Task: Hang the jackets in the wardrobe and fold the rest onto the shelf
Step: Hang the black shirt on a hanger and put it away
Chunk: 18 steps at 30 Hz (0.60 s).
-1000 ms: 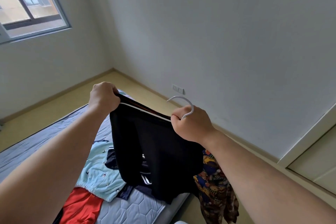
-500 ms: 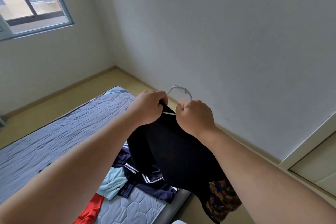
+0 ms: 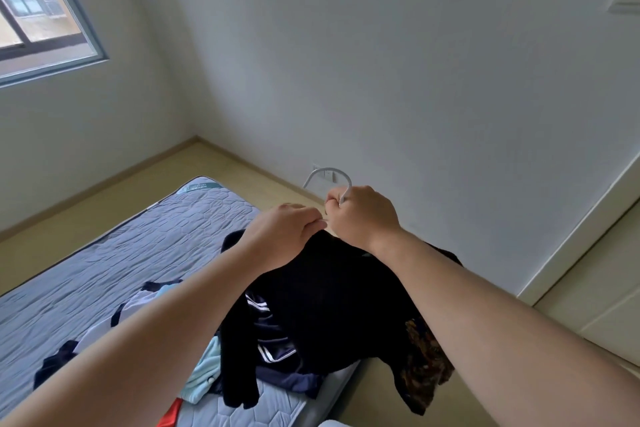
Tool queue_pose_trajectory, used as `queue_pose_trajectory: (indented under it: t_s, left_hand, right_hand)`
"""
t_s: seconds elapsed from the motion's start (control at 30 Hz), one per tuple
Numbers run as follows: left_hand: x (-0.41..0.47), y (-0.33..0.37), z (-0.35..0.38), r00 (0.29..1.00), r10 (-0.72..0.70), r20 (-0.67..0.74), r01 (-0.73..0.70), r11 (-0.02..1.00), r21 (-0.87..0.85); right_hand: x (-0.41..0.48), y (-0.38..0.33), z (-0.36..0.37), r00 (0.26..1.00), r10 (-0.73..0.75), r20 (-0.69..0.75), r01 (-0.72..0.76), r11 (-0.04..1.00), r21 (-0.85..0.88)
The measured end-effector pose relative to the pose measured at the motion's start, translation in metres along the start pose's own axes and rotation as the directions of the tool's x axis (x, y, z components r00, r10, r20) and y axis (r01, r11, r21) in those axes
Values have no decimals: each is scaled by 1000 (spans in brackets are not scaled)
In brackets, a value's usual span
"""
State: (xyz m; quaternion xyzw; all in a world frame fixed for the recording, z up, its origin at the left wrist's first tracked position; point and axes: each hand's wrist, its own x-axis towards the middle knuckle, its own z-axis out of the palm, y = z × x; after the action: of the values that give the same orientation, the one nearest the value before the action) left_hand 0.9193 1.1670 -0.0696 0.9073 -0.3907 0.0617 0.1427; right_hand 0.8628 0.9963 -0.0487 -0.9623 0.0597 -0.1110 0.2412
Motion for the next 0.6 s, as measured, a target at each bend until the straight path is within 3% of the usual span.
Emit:
queue_pose_trajectory:
  t_s: [0.07, 0.13, 0.3, 0.5, 0.6]
  left_hand:
    - [6, 4, 6, 998, -8, -54, 9, 1000, 20]
    - [11, 4, 5, 991, -84, -104, 77, 995, -67]
    - [23, -13, -11, 966, -204, -161, 175, 968, -178]
    - [34, -19, -23, 965, -152, -213, 124, 982, -139]
    - [37, -21, -27, 967, -116, -228, 85, 987, -140]
  right_hand:
    - [5, 9, -6, 996, 27, 82, -38, 989, 144]
    - [8, 24, -15, 984, 44, 175, -82, 973, 216]
    - [5, 83, -34, 915, 183, 361, -153, 982, -110]
    - [5, 101, -45, 947, 102, 306, -152, 978, 145]
    - [2, 103, -44, 983, 88, 163, -139, 931, 336]
